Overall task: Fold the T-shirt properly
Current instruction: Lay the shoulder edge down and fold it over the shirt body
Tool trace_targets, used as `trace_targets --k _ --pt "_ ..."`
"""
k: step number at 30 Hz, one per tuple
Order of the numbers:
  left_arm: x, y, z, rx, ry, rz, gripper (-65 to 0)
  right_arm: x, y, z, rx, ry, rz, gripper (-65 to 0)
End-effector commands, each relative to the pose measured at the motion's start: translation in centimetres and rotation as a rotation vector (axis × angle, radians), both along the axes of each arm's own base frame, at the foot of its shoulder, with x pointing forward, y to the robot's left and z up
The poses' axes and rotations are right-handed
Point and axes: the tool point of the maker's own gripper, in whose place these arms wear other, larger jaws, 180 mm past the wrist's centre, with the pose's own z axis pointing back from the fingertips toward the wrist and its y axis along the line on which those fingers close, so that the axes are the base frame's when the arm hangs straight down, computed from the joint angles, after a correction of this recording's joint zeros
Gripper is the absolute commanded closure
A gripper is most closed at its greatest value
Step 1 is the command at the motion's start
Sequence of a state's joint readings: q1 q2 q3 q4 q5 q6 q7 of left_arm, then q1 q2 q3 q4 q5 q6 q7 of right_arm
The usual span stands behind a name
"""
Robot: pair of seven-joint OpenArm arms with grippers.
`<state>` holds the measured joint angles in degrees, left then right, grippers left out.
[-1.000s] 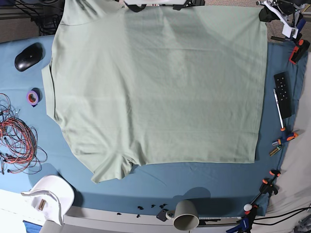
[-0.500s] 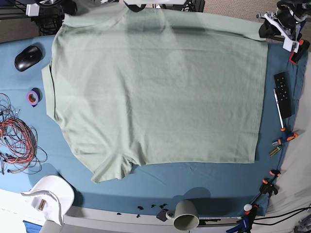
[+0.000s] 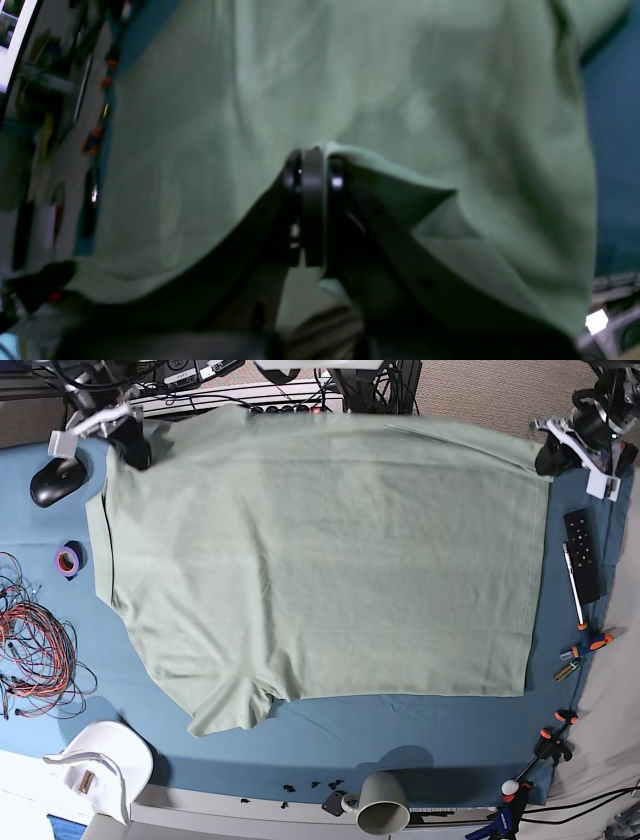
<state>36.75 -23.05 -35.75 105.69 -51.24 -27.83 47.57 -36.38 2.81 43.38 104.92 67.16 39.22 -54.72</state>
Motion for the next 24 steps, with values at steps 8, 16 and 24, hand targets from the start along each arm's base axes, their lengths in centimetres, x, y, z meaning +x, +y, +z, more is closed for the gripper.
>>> trace_targets --k 8,16,24 --pt "3.5 -3.5 -0.2 0.041 -0.064 -0.129 0.0 7.0 4.8 0.5 -0.101 -0.123 0.166 0.0" --pt "7.1 -1.8 1.3 0.127 -0.136 -0.086 0.0 11.6 5.4 1.9 -0.24 -0.211 0.201 0.0" --pt "8.3 -0.8 1.2 0.13 -0.15 -0.065 0.0 14.3 3.8 3.1 -0.335 -0.24 0.139 0.0"
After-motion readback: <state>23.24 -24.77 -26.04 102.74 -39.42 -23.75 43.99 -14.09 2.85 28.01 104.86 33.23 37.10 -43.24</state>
